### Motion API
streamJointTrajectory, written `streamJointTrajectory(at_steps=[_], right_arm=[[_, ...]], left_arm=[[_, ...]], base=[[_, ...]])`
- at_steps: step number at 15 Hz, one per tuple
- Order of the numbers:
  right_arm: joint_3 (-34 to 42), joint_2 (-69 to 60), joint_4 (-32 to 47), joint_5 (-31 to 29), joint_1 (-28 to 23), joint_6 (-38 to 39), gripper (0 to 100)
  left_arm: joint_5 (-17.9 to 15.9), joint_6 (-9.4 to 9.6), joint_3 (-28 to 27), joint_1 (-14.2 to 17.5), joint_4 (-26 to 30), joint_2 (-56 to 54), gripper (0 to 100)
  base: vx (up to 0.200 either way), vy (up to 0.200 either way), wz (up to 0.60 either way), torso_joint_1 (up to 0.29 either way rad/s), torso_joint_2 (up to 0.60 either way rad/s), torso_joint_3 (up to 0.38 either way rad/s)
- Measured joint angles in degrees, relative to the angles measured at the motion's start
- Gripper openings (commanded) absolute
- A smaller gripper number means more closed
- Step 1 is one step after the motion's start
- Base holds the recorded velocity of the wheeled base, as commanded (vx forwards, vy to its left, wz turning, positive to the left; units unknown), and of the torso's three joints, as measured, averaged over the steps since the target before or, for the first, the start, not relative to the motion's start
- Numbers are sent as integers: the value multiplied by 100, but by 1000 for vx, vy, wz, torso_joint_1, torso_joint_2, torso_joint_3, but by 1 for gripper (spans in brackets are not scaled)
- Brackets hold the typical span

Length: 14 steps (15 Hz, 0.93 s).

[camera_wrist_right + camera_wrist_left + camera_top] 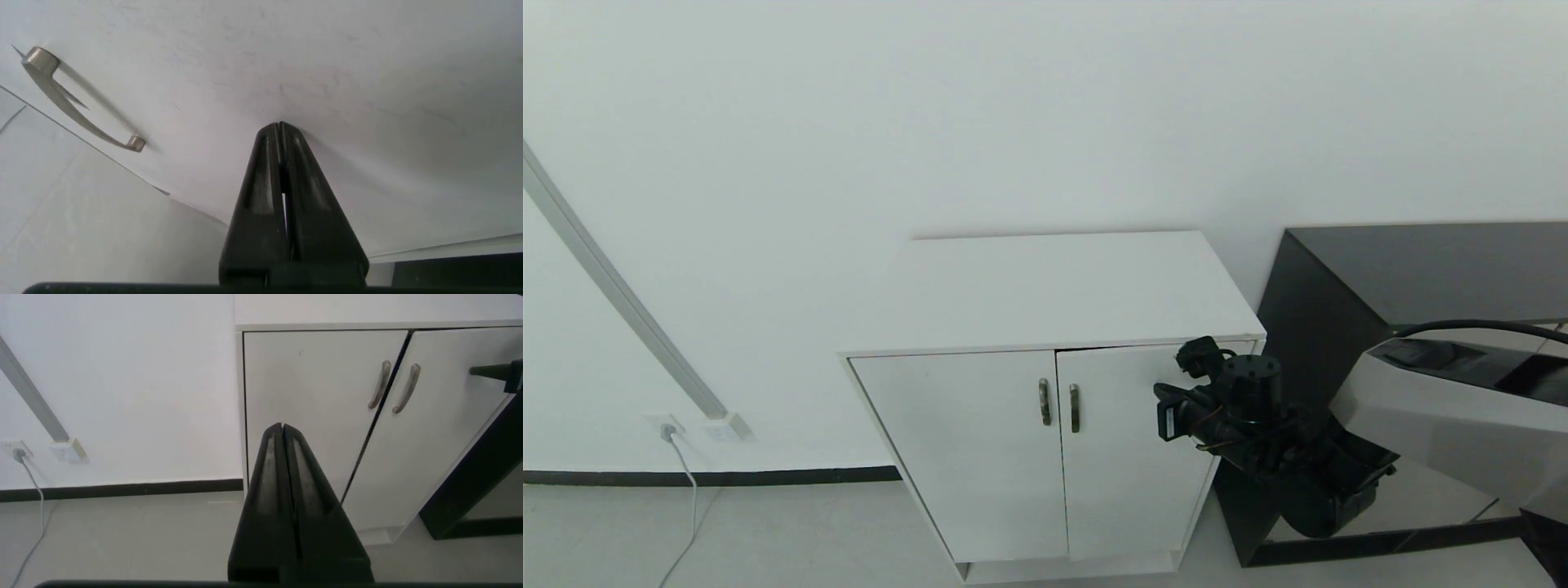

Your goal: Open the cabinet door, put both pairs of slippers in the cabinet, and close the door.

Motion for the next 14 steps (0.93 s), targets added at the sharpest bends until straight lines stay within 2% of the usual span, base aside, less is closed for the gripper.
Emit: streamJointTrajectory(at_steps=[14], right_arm=[[-329,96,200,-9,2,-6,0]], left_arm=[[1,-2,0,0,0,0,0]], base=[[0,0,0,0,0,0]])
